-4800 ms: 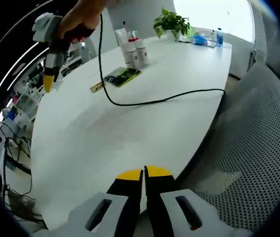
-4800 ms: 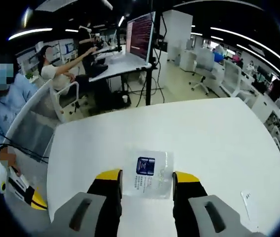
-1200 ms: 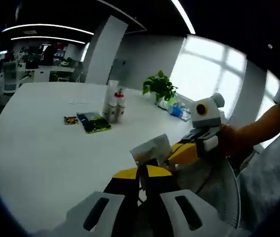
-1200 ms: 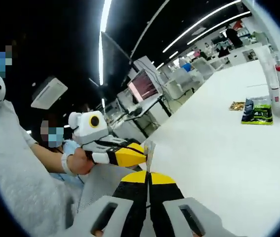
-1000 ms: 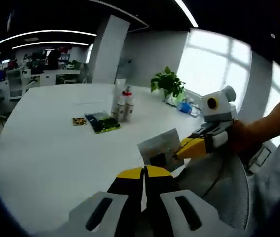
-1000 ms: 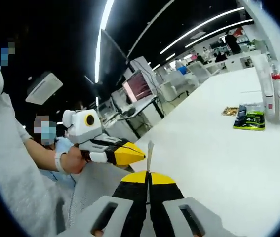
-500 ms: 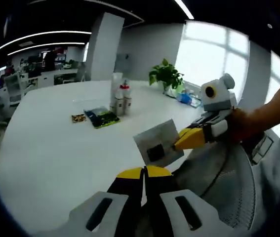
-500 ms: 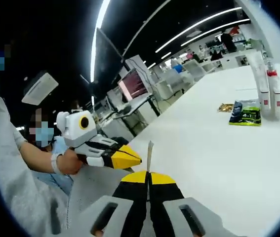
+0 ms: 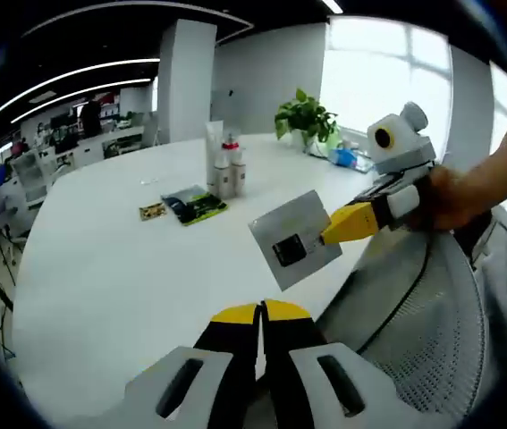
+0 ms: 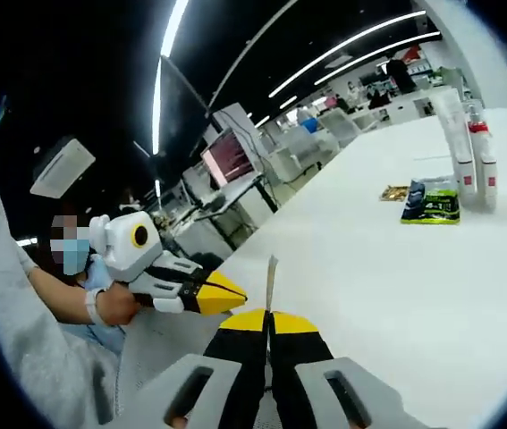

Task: Arrange the skincare products in the storage area until every visible bottle or jar stands upright without overlapping.

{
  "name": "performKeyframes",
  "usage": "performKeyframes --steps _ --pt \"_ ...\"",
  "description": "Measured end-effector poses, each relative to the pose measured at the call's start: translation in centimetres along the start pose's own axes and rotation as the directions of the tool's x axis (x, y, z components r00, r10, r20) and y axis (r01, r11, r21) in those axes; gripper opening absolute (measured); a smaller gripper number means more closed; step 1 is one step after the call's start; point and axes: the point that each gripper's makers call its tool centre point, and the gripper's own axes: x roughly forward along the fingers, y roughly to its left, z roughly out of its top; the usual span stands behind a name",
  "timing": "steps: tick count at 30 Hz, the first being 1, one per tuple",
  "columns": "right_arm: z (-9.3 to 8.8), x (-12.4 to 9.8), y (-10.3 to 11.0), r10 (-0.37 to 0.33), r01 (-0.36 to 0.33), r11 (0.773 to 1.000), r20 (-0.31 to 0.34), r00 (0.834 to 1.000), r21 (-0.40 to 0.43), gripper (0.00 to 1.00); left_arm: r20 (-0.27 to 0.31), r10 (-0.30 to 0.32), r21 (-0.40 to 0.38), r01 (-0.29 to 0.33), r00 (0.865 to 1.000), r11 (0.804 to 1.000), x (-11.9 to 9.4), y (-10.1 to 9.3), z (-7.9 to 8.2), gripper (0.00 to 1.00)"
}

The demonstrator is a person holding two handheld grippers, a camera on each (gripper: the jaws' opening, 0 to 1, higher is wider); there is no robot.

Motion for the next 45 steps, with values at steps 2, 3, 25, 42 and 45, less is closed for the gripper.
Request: performKeyframes --steps 2,3,25,42,45 --pt "0.1 0.1 -0.1 -0.001 0.001 1.000 -0.005 1.000 -0.006 0.00 0.005 -0.003 0.002 0.003 1.000 1.000 0.1 0.0 0.2 0.00" --pt "0.1 0.1 -0.1 -0.005 0.005 1.000 -0.007 1.000 -0.010 0.00 0.003 -0.003 0.004 0.003 1.000 1.000 0.2 0.0 0.3 0.00" --pt "7.1 3.5 -4.0 -0.022 0.021 0.998 0.011 1.000 0.056 0.00 -0.115 0.075 0.145 -0.058 0.991 0.988 0.9 1.2 -2.3 0.00" --pt "13.2 11.0 -10.5 -0.051 0.066 0.993 -0.142 0.989 0.099 0.00 -0.127 0.142 0.149 -0.122 0.982 0.981 0.5 2.8 -2.6 0.00" --pt "13.5 12.2 -11.1 -0.049 0.067 0.991 -0.163 0.985 0.112 0.00 -0.132 0.147 0.147 -0.128 0.980 0.981 0.5 3.0 -2.7 0.00"
